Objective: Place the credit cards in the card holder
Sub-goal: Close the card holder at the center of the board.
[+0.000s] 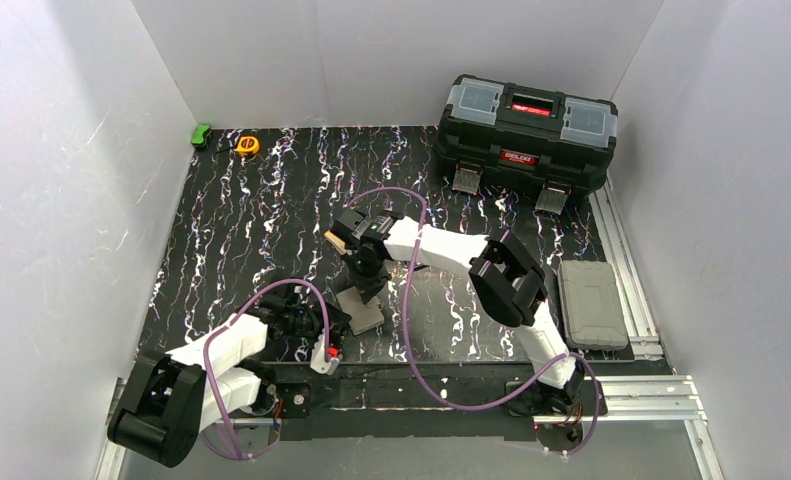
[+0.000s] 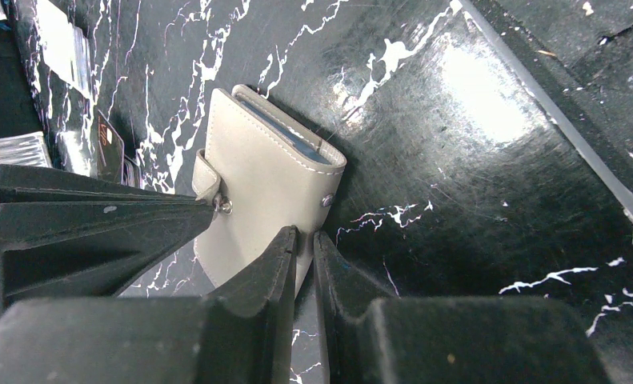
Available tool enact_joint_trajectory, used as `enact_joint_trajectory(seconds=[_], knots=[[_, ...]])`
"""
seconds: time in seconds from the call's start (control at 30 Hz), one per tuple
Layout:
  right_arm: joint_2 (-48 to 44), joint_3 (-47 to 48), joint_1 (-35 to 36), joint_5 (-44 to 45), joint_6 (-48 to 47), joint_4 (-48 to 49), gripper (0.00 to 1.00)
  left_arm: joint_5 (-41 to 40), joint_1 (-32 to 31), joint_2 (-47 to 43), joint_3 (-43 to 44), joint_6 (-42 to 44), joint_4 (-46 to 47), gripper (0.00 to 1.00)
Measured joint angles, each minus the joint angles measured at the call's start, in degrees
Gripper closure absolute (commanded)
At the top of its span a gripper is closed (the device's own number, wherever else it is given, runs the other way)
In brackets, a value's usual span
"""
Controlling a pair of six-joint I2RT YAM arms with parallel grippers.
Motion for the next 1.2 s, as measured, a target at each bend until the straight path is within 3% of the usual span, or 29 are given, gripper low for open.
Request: enact_joint_trajectory(seconds=[1.2], knots=[[1.9, 2.4, 0.1, -0.9, -2.5, -1.7, 0.99, 0.1, 0.0, 0.3, 0.0, -0.8, 0.4, 0.91]])
